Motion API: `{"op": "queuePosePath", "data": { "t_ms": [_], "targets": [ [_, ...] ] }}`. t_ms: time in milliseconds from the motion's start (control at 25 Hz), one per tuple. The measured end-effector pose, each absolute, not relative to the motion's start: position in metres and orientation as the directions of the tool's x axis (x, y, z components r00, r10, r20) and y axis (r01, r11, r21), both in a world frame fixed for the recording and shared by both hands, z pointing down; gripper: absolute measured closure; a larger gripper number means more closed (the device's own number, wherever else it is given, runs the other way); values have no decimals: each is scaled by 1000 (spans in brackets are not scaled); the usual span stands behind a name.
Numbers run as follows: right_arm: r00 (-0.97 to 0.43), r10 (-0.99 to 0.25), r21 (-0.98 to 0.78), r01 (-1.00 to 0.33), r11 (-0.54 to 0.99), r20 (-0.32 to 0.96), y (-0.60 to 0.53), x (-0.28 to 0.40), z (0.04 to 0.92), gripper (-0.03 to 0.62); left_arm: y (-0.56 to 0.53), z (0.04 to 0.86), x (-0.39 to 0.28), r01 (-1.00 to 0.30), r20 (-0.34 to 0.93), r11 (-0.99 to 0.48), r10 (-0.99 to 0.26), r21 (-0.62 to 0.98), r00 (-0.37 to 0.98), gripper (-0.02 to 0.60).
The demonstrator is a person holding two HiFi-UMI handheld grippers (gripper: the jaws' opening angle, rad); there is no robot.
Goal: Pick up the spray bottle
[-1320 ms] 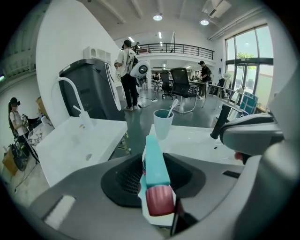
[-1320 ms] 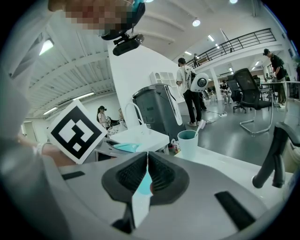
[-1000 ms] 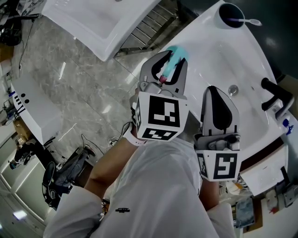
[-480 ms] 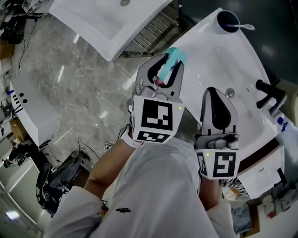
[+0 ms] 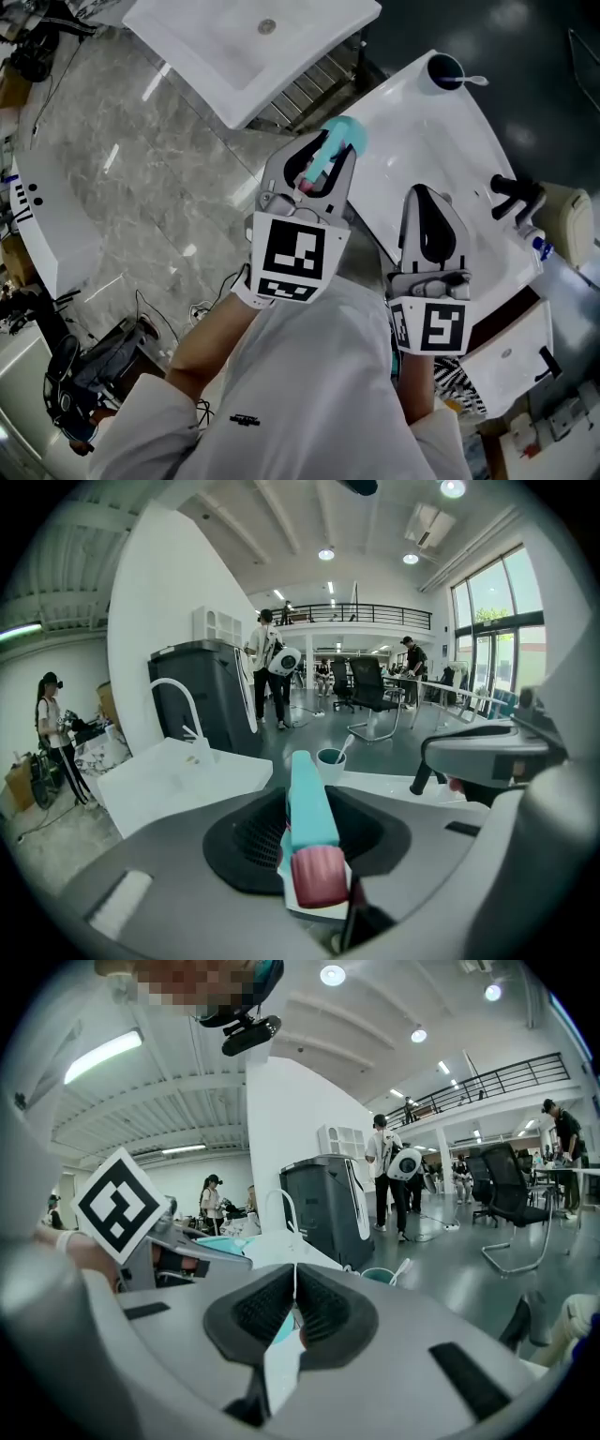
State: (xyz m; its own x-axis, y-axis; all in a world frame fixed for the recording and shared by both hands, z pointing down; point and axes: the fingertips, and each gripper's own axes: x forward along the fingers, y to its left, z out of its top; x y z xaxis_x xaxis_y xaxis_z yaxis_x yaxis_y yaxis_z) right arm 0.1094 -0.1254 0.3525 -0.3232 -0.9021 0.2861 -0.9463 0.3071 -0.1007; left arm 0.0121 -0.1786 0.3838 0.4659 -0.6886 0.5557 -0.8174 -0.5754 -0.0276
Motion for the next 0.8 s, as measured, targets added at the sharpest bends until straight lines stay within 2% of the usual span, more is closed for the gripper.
{"op": "queuePosePath", "data": {
  "t_ms": [800],
  "targets": [
    [-314,-920,1,-946,323,236,-94,107,280,588,-118,272,-53,-889,348,-458,-829,26,438,453]
  ]
}}
